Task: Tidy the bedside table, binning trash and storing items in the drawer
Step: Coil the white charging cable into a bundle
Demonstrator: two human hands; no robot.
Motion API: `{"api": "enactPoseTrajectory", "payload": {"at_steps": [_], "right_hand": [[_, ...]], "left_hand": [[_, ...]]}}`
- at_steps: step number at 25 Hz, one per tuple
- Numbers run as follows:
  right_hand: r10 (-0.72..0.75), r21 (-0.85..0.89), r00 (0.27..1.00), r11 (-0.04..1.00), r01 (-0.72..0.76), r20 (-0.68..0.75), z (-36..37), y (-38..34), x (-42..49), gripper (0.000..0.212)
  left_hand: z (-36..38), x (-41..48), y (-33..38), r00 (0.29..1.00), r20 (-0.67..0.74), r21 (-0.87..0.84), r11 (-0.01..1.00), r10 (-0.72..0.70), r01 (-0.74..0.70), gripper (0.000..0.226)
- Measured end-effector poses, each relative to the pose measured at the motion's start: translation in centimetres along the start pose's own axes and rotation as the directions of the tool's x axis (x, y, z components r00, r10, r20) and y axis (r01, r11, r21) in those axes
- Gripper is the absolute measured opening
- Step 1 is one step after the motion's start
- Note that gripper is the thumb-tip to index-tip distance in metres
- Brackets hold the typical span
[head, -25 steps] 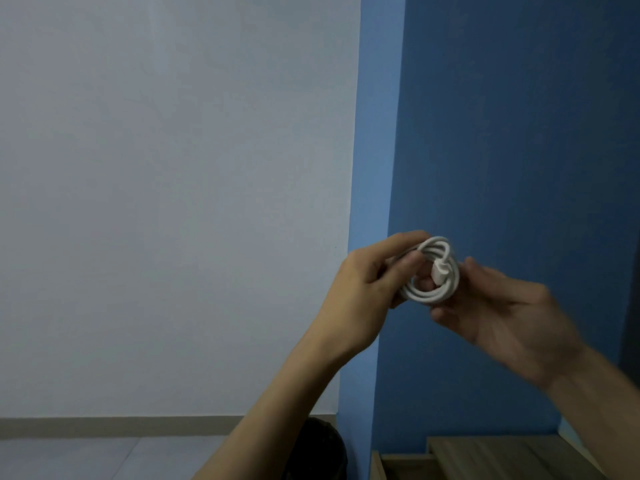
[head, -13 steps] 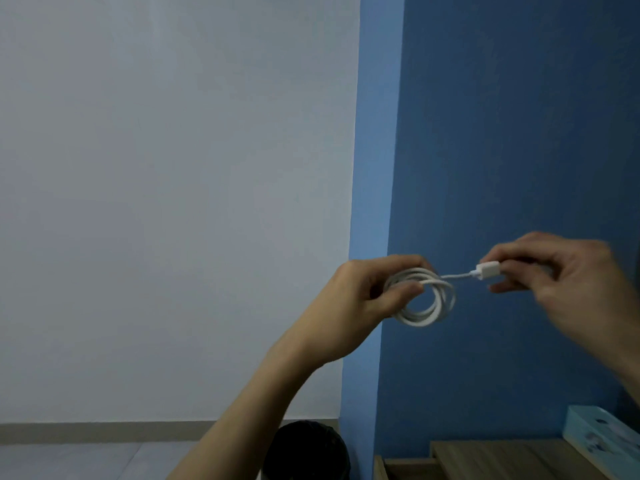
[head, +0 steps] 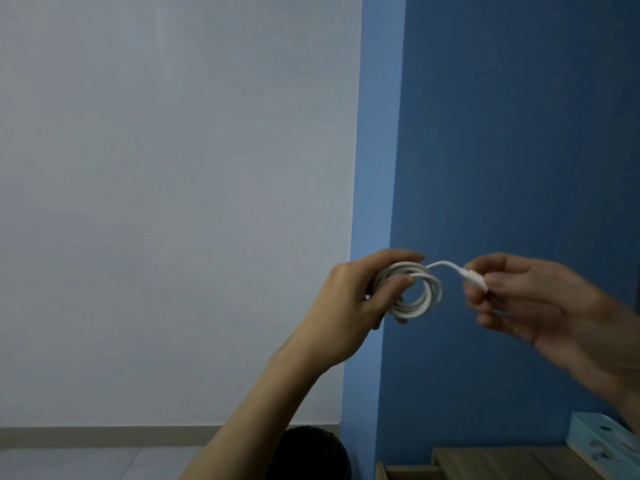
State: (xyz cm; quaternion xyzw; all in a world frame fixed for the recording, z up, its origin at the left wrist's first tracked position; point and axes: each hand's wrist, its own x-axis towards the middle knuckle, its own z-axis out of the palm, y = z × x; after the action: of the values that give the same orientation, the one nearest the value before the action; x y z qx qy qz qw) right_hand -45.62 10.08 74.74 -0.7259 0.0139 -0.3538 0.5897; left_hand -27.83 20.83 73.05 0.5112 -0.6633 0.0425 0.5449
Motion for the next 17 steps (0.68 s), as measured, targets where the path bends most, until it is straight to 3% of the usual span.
{"api": "enactPoseTrajectory", "payload": {"at_steps": [2, 6, 11, 17], "right_hand": [[0.075, 0.167, 0.996, 0.983, -0.081, 0.044, 0.1, 0.0, 0.1, 0.042], [0.137, 0.507, 0.986, 0.859, -0.071, -0.093, 0.1, 0.1, 0.9, 0.026], [0.154, 0.596, 0.963, 0.803, 0.009, -0.222, 0.8, 0.9, 1.7, 0.023], [0.11, 0.606, 0.954, 0.791, 0.086, -0.278, 0.4, 0.4, 1.4, 0.03]], "left_hand": [[0.0, 0.0, 0.2, 1.0, 0.011, 0.013, 1.0, 0.009, -0.009, 0.018], [0.2, -0.1, 0.4, 0.998, 0.057, -0.011, 1.0, -0.01, 0.011, 0.012], [1.0, -0.7, 0.9, 0.968, 0.218, -0.213, 0.961, -0.127, 0.174, 0.006], [1.4, -0.4, 0.5, 0.96, 0.223, -0.135, 0.97, -0.168, 0.201, 0.019]]}}
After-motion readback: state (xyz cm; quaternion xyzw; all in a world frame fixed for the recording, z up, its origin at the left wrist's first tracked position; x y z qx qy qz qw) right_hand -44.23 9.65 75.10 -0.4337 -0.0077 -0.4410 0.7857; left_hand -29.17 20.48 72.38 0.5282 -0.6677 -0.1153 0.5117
